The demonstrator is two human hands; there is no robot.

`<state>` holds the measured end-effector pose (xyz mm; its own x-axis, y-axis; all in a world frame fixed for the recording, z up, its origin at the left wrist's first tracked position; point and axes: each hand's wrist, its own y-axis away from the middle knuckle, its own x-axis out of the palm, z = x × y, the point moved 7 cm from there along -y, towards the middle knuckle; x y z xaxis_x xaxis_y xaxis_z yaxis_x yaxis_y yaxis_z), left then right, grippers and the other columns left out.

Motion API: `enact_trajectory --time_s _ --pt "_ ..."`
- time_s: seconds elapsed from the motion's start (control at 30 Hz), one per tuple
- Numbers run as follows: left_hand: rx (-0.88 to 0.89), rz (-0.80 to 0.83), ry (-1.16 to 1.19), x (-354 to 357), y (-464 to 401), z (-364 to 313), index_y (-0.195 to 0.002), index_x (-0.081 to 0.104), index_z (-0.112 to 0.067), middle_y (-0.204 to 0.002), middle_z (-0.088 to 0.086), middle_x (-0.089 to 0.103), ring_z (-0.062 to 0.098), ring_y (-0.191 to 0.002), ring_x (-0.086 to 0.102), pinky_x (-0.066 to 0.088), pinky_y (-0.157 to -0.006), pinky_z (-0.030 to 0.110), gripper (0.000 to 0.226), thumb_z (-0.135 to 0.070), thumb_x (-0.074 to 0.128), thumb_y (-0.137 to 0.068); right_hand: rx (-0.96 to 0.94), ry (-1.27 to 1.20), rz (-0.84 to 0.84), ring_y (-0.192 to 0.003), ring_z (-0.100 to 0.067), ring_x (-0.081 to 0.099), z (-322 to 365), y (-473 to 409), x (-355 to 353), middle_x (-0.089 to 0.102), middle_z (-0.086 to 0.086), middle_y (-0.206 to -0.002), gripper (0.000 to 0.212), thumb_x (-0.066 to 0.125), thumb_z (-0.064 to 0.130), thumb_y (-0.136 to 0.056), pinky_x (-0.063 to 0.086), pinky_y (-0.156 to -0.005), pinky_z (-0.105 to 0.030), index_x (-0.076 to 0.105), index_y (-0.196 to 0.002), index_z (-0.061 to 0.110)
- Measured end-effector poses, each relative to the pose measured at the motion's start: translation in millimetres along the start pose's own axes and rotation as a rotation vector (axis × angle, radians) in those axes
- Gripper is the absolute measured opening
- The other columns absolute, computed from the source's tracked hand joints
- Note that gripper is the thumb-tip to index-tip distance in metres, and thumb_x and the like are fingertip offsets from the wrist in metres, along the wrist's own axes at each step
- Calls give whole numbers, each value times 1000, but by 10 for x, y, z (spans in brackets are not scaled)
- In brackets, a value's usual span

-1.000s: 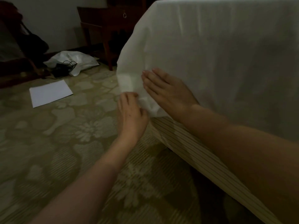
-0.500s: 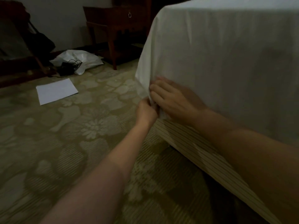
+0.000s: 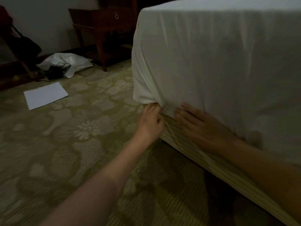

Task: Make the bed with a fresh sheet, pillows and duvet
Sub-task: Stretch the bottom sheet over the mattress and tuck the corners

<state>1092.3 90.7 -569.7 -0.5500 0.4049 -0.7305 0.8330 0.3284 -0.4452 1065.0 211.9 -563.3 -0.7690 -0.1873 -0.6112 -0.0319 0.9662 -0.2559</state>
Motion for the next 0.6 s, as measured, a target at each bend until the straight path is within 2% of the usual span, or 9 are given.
enact_trajectory --time_s 0.07,0.13,0.2,0.27,0.43,0.5,0.6 --pt "13 125 -83 73 -27 48 -126 55 1 -131 17 54 28 -126 45 32 -108 40 71 -34 24 -72 9 -15 28 -113 -35 59 14 13 56 64 -24 -115 50 21 -1 -95 25 -113 -46 69 -103 -6" --pt "19 219 -197 104 -31 47 -141 40 -6 -149 9 38 21 -140 29 15 -118 37 63 -26 31 -82 4 -15 50 -115 -35 57 28 12 93 63 -23 -117 42 28 3 -93 22 -115 -47 68 -105 -5" --pt "16 305 -327 142 -39 63 -150 23 -14 -158 1 21 13 -145 13 -1 -119 33 61 -15 39 -91 8 5 63 -117 -36 55 48 -3 144 61 -24 -119 43 28 6 -92 19 -116 -48 66 -110 -6" --pt "29 316 -443 133 -68 68 -151 17 -18 -159 -3 15 10 -146 8 -7 -118 33 64 -16 41 -92 20 15 66 -119 -37 54 73 -29 187 59 -25 -122 47 23 4 -92 21 -116 -47 64 -113 -8" --pt "54 206 -603 127 -99 -10 -150 16 -16 -156 -1 20 11 -144 16 -4 -118 35 64 -19 40 -90 58 8 86 -119 -35 55 98 -94 222 59 -25 -123 58 8 1 -93 25 -113 -43 58 -121 -10" --pt "26 166 -505 135 -114 -23 -148 22 -14 -153 1 27 15 -142 22 0 -118 31 63 -15 42 -88 74 17 91 -119 -35 55 124 -106 226 59 -25 -124 61 4 2 -95 25 -113 -43 56 -124 -10" --pt "1 258 -319 57 -164 68 -145 33 -14 -152 1 30 16 -140 26 1 -116 30 60 -8 45 -86 133 -9 130 -121 -34 54 194 -113 241 58 -24 -127 60 6 3 -95 26 -113 -42 56 -125 -9"
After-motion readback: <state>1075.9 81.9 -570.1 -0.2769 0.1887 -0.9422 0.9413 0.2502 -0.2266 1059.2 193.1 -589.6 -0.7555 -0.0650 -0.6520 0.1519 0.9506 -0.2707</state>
